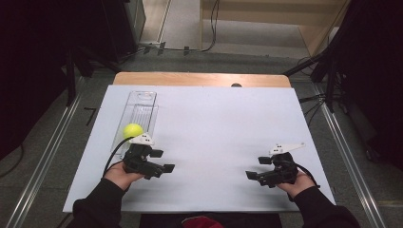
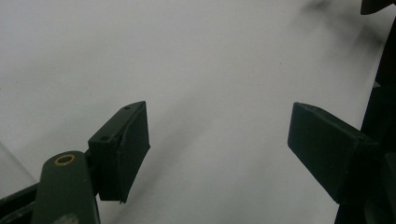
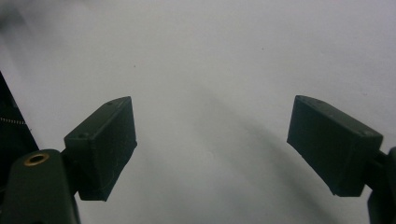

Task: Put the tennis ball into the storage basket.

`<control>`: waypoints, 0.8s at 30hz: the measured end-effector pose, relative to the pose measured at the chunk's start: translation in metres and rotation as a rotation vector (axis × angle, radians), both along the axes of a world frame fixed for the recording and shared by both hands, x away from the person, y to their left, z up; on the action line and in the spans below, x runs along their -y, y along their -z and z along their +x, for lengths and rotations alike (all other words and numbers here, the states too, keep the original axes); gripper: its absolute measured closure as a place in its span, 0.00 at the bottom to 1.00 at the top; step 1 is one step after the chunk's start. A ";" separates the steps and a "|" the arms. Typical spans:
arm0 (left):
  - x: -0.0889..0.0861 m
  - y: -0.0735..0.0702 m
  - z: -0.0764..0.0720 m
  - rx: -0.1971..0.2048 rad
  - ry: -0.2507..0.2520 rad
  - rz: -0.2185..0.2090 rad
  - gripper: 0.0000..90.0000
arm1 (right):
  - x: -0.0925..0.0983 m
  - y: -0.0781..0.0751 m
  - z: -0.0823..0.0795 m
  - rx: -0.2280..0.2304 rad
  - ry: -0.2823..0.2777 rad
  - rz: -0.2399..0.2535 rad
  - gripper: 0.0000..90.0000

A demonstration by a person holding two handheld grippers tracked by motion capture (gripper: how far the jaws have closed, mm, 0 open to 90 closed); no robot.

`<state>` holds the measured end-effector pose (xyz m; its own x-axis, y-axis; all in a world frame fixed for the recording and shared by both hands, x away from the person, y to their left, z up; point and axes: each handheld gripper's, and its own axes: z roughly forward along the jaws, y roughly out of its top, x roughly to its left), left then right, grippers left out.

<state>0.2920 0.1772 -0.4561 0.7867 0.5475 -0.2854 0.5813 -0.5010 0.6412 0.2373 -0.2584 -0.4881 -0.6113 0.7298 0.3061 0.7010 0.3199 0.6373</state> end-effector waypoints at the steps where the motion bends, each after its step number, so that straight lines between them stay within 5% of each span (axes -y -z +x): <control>1: -0.001 0.000 -0.001 -0.002 -0.001 0.000 0.24 | 0.000 0.000 0.000 0.001 0.000 0.003 0.15; 24: -0.007 0.000 -0.013 0.018 0.010 0.021 0.24 | 0.001 0.001 0.001 -0.001 0.006 0.000 0.15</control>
